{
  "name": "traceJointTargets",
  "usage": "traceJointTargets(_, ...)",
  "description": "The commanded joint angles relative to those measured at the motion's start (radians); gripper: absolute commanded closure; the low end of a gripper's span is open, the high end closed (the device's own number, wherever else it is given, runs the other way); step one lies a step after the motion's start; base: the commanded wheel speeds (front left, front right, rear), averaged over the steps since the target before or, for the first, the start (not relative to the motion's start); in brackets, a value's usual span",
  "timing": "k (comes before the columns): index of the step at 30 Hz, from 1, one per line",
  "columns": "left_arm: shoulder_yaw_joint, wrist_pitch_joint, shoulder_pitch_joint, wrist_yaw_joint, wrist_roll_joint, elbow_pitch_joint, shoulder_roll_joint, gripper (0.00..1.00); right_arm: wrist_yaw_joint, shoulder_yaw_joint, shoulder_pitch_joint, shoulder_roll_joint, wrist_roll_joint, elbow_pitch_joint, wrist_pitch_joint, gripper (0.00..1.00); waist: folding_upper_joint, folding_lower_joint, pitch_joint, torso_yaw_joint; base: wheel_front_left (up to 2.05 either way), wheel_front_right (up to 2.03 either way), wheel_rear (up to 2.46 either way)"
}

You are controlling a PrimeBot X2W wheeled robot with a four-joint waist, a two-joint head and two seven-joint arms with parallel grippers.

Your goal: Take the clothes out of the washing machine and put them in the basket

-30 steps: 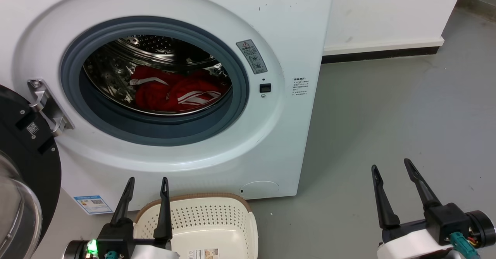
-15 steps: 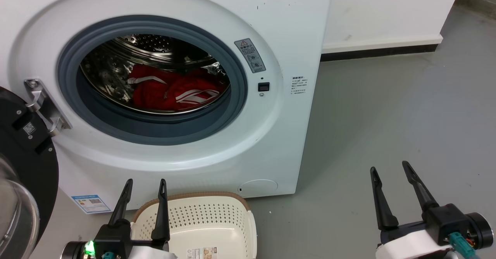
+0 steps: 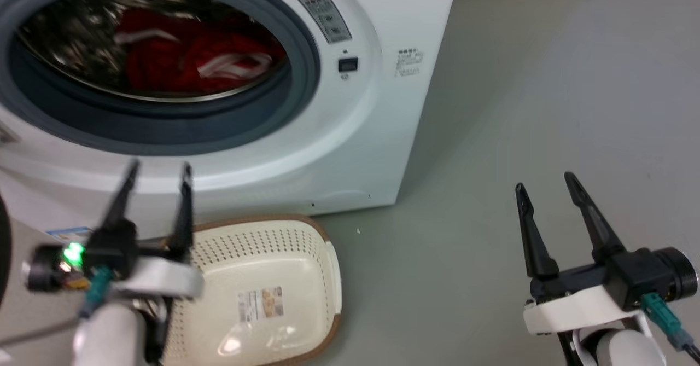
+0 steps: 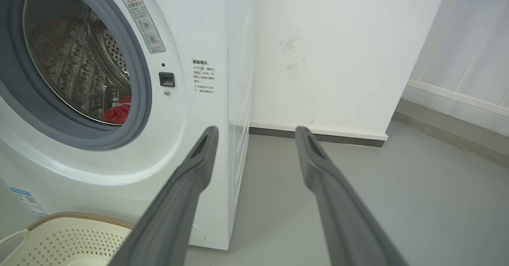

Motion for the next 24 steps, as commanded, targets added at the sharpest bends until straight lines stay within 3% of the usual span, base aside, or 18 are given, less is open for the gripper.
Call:
traceJointTargets(1,0.017,-0.003,-0.063,-0.008,-0.01,0.011,0.025,0.0,-0.001,-0.001,-0.028,0.001,0.013,-0.011,-0.002,0.0,0.0,0.0,0.115,-0.056,0.0,0.0,0.0)
traceJointTargets(7,0.026,0.008,-0.338,-0.045,-0.065,0.159,0.134,0.0,-0.001,-0.011,-0.088,0.001,0.034,-0.032,-0.002,0.0,0.0,0.0,0.254,-0.104,0.0,0.0,0.0)
traceJointTargets(12,-0.013,0.168,-0.602,-0.056,-0.154,0.299,0.232,0.0,-0.001,0.021,-0.128,0.001,0.06,-0.046,-0.002,0.0,0.0,0.0,0.351,-0.157,0.0,0.0,0.0)
traceJointTargets(19,-0.236,0.402,-0.94,-0.057,-0.292,0.403,0.438,0.0,-0.001,0.077,-0.172,0.001,0.103,-0.081,-0.002,0.0,0.0,0.0,0.475,-0.23,0.0,0.0,0.0)
traceJointTargets(24,-0.353,0.622,-1.139,-0.056,-0.408,0.466,0.539,0.0,-0.001,0.113,-0.189,0.002,0.138,-0.12,-0.002,0.0,0.0,0.0,0.534,-0.284,0.0,0.0,0.0)
